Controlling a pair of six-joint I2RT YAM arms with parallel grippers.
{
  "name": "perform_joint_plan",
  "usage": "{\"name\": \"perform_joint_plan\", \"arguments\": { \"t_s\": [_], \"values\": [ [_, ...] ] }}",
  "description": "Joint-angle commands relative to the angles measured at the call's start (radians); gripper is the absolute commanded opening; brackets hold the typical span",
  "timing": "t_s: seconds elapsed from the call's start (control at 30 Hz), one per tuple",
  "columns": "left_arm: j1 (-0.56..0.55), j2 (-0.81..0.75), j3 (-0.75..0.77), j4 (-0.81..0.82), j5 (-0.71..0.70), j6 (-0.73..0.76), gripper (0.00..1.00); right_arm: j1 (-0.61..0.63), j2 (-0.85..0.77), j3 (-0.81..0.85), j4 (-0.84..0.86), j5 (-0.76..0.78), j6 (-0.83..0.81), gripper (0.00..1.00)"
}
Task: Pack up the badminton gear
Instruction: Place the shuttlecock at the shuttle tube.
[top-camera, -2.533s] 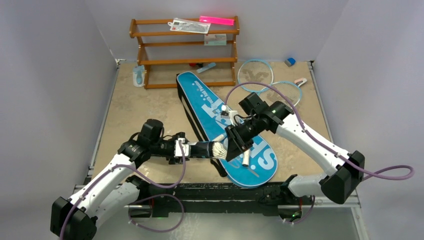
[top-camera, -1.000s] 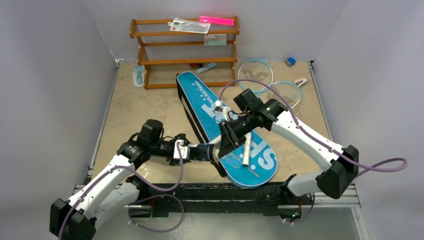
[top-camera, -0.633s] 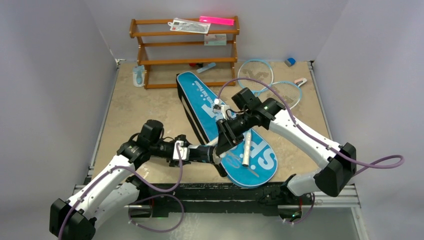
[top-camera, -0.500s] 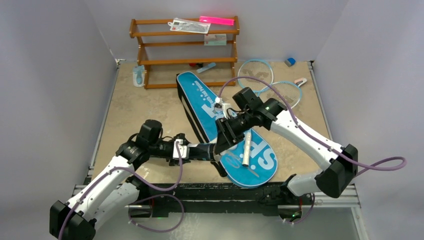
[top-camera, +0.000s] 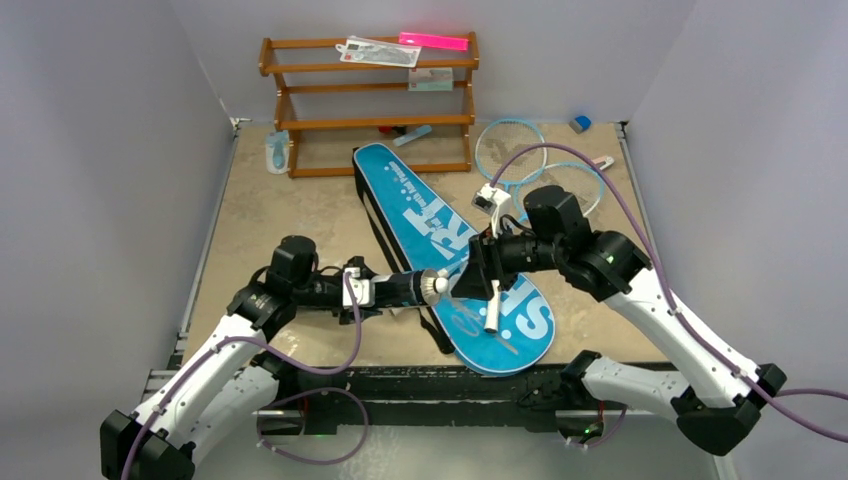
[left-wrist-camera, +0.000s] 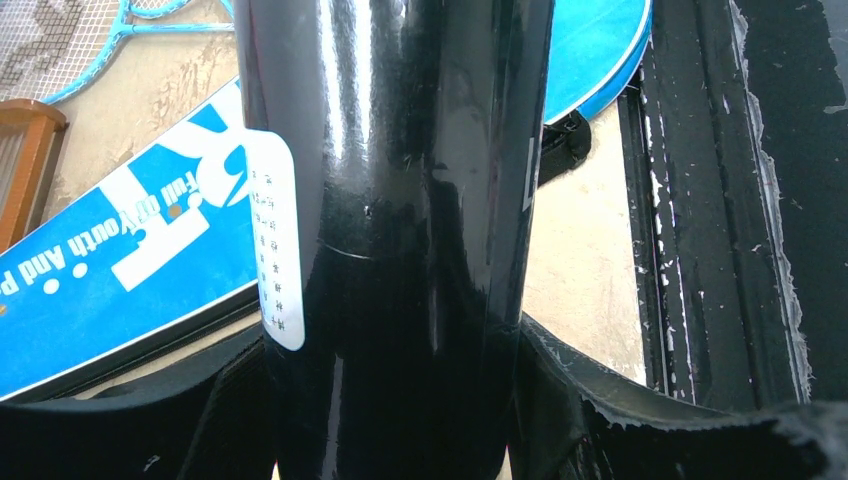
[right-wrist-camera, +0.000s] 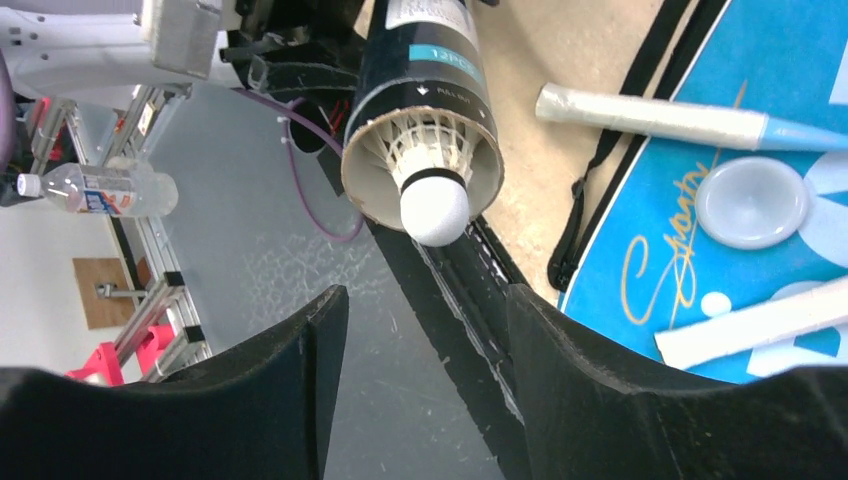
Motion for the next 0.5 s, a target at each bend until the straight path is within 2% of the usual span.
{"name": "perform_joint_plan", "arguments": {
  "t_s": [0.0, 0.3, 0.47],
  "values": [
    [0.004, -0.007, 0.016, 0.047, 0.031, -0.006, 0.0, -0.001, 0.02, -0.01, 0.069, -0.013, 0.012, 0.61],
    [0.004, -0.012, 0.013, 0.047, 0.042, 0.001, 0.0, -0.001, 0.061, -0.008, 0.124, -0.023, 0.013, 0.54],
    [0.004, -0.013, 0.008, 0.051, 0.046, -0.001, 0.0, -0.001, 0.072, -0.021, 0.146, -0.054, 0.016, 0.46]
  ]
}}
